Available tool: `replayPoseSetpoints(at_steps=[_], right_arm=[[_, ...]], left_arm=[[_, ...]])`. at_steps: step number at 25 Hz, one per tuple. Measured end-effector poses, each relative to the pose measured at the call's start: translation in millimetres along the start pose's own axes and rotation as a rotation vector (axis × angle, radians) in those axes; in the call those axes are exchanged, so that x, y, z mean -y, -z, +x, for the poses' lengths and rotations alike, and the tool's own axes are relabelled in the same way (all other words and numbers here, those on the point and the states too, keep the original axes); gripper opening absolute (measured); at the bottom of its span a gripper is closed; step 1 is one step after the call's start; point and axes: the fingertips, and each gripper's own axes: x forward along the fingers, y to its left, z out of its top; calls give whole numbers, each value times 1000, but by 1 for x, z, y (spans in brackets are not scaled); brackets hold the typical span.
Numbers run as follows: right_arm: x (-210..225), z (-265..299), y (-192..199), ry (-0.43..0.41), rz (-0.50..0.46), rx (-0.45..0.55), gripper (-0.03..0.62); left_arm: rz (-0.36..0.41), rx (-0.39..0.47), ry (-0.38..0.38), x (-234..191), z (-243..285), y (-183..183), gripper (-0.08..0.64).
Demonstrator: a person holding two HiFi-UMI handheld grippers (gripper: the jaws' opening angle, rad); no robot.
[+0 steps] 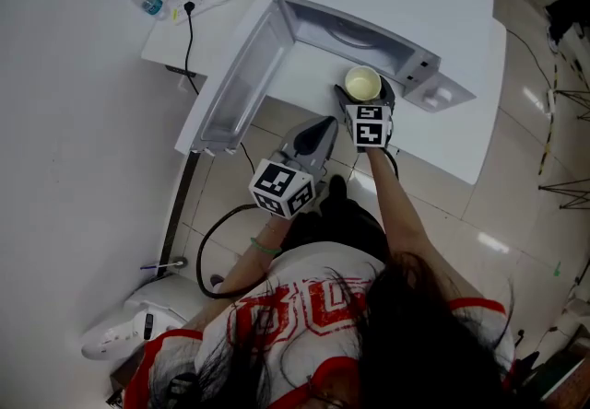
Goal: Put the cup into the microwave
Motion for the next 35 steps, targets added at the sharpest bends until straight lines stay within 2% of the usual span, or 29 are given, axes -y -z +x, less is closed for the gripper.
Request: replayPoseSetpoints(at_steps=[6, 10, 21, 35], right_arm=[[-1, 2, -2, -34, -19, 21, 466], [-1, 0, 2, -52, -34, 0, 465], [-2, -20, 1, -37, 36, 10, 463], [-1, -29, -57, -43, 36, 111, 463]], left_arm=[[-2, -1, -11, -3, -2, 1, -3], [1, 5, -20, -5, -4, 0, -3], [4, 26, -31, -7, -8, -6, -3], [0, 87, -39, -2, -1, -16, -3]])
